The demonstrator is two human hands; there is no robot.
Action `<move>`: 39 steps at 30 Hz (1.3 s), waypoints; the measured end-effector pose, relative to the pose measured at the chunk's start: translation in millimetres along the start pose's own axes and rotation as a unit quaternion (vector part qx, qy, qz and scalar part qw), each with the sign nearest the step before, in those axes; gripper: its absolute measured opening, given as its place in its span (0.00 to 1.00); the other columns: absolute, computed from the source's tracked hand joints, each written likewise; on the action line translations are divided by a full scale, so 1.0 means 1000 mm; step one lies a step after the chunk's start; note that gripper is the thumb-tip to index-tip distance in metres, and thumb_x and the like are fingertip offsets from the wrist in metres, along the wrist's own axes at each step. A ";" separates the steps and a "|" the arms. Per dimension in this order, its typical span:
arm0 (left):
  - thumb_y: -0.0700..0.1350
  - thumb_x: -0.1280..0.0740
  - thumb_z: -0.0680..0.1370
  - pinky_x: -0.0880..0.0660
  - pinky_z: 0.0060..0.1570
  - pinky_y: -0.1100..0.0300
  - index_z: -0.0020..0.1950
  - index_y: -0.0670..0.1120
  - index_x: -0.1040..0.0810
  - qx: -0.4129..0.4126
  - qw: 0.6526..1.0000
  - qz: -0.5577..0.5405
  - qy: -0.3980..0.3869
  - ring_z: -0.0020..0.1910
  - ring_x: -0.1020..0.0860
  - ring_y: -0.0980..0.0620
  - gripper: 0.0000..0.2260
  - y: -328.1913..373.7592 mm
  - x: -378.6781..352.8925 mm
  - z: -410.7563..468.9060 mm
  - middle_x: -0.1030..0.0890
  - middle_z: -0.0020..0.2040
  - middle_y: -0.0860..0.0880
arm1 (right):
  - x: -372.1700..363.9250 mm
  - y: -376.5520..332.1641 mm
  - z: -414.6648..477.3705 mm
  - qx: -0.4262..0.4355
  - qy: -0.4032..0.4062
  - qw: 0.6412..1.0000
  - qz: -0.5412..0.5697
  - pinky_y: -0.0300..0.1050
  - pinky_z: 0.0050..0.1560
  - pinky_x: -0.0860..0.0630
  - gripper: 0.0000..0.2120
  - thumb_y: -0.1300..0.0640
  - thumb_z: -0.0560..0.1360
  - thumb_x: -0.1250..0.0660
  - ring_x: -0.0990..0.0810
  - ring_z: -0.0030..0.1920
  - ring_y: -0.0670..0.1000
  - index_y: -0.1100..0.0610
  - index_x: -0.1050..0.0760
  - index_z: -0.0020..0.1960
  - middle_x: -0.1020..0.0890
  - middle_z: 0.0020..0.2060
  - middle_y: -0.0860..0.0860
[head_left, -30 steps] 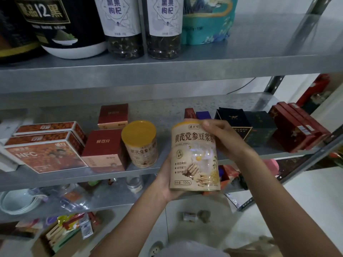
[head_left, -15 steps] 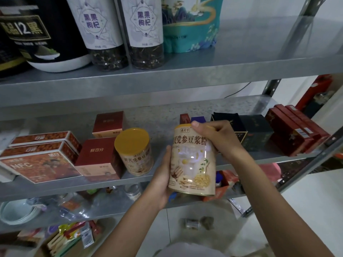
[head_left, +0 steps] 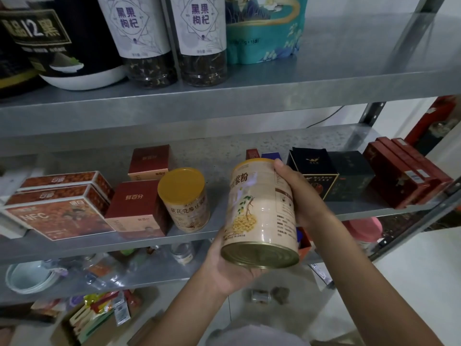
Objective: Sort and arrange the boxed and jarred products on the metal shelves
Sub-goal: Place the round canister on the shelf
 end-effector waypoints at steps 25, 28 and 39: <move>0.41 0.29 0.66 0.22 0.45 0.51 0.40 0.34 0.17 0.061 0.991 -0.117 -0.024 0.38 0.18 0.40 0.10 0.005 -0.028 -0.016 0.18 0.40 0.39 | 0.009 0.025 0.005 -0.085 -0.019 0.996 -0.001 0.50 0.55 0.20 0.18 0.46 0.75 0.34 0.17 0.55 0.56 0.55 0.18 0.57 0.17 0.54 0.58; 0.46 0.36 0.73 0.20 0.40 0.47 0.38 0.34 0.17 0.066 0.989 -0.129 -0.016 0.35 0.18 0.40 0.15 0.003 -0.030 -0.017 0.18 0.39 0.39 | 0.009 0.029 0.006 -0.098 -0.030 0.995 0.016 0.45 0.49 0.20 0.15 0.45 0.75 0.33 0.16 0.53 0.54 0.53 0.15 0.54 0.15 0.52 0.56; 0.65 0.44 0.79 0.19 0.46 0.46 0.55 0.45 0.19 -0.058 0.990 0.099 0.083 0.46 0.15 0.44 0.26 0.018 -0.001 -0.012 0.15 0.49 0.42 | 0.007 -0.018 0.005 -0.010 -0.074 0.978 -0.197 0.44 0.43 0.22 0.13 0.44 0.66 0.28 0.17 0.42 0.50 0.51 0.15 0.44 0.15 0.40 0.51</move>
Point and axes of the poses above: each hand's wrist, its own z-axis towards the middle knuckle, its own x-axis out of the back of the hand, y = z × x, the point moved 6 cm from there along z, towards the middle knuckle
